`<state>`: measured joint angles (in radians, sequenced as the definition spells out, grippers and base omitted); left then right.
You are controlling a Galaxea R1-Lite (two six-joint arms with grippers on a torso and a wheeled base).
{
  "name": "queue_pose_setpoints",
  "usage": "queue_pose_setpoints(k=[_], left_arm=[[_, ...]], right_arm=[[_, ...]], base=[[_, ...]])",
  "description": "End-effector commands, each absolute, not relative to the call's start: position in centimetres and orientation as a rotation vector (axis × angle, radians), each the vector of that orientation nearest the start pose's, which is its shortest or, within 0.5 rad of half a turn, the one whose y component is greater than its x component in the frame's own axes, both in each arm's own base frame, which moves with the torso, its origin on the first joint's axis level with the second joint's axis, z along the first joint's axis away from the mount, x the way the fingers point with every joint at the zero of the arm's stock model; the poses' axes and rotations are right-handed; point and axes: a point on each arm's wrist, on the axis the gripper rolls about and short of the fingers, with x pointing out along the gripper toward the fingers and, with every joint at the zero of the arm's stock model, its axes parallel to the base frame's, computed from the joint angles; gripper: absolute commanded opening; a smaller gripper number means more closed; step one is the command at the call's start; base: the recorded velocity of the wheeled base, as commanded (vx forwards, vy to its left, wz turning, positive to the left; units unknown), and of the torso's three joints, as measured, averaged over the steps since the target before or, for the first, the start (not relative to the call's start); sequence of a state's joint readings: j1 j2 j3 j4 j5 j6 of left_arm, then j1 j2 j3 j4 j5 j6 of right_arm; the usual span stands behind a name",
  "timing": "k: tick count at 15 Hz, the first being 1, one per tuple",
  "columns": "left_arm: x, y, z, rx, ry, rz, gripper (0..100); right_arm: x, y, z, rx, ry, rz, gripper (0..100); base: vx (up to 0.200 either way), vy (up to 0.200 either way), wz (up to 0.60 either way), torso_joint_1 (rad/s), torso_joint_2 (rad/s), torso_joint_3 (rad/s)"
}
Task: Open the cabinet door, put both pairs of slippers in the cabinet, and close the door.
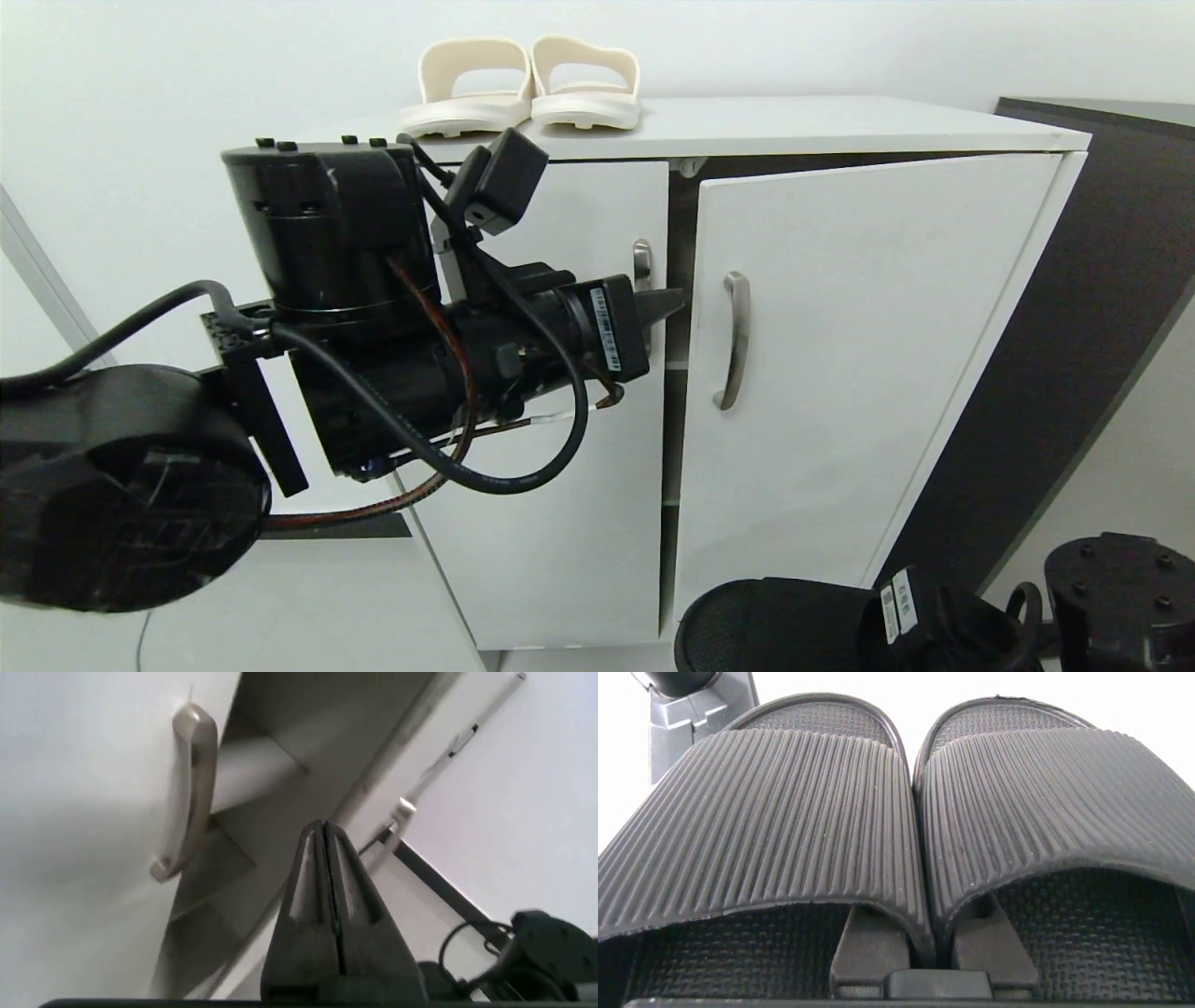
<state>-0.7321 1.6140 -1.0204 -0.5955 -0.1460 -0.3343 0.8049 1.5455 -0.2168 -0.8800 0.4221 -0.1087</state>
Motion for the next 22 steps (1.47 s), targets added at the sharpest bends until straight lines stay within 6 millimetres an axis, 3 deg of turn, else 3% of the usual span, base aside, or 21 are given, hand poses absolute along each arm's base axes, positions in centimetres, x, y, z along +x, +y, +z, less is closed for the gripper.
queue_pose_setpoints(k=[1,7,11,15,17,20,22], left_arm=[[23.3,-20.7,26.0,-0.312,0.150,-0.853,0],[25.3,-21.5,25.9,-0.321,0.125,-0.835,0],[26.7,-22.8,25.7,-0.322,0.120,-0.838,0],[27.2,-23.2,25.8,-0.324,0.113,-0.837,0],[27.3,-23.2,25.7,-0.323,0.116,-0.829,0],[26.1,-23.6,25.5,-0.315,0.128,-0.846,0],[23.1,-24.2,25.2,-0.296,0.152,-0.915,0]], right_arm=[[13.0,14.9,10.6,-0.184,0.399,1.232,0],[12.8,15.0,10.6,-0.186,0.397,1.242,0],[11.4,14.9,10.3,-0.200,0.409,1.292,0],[11.1,14.8,10.0,-0.222,0.408,1.307,0],[11.0,14.7,9.9,-0.234,0.408,1.311,0],[11.0,14.8,9.8,-0.239,0.412,1.315,0],[10.8,14.8,9.7,-0.245,0.411,1.326,0]], base=[[0.000,0.000,0.00,0.000,0.00,0.000],[0.000,0.000,0.00,0.000,0.00,0.000],[0.000,0.000,0.00,0.000,0.00,0.000],[0.000,0.000,0.00,0.000,0.00,0.000],[-0.200,0.000,0.00,0.000,0.00,0.000],[-0.200,0.000,0.00,0.002,0.00,0.001],[-0.200,0.000,0.00,-0.002,0.00,0.002]])
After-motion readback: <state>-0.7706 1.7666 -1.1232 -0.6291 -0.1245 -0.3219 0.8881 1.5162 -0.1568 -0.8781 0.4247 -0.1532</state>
